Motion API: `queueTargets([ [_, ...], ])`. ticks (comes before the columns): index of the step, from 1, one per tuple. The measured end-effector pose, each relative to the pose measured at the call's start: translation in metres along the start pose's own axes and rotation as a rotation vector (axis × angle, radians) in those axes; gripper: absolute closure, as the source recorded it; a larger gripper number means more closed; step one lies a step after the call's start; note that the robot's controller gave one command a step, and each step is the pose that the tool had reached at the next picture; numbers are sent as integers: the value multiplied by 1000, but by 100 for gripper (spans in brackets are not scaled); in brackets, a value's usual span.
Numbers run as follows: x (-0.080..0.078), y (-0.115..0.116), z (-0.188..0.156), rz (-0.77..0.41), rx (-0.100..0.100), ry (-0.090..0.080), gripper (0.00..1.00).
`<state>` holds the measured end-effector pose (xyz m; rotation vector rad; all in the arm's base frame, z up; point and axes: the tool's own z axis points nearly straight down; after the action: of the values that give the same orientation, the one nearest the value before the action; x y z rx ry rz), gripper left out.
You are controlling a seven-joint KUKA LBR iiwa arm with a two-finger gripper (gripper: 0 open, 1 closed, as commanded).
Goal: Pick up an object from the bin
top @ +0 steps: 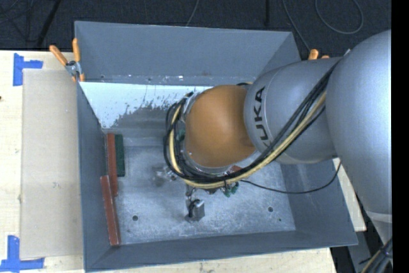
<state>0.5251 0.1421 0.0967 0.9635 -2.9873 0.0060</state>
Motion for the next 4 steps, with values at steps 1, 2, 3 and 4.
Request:
queueTargets([
  [1, 23, -111, 7, -103, 2, -4, 0],
  [2, 15, -191, 4, -179, 3, -6, 0],
  [3, -8, -153, 24, -216, -3, -3, 0],
  [4, -9, -155, 21, -209, -1, -9, 100],
])
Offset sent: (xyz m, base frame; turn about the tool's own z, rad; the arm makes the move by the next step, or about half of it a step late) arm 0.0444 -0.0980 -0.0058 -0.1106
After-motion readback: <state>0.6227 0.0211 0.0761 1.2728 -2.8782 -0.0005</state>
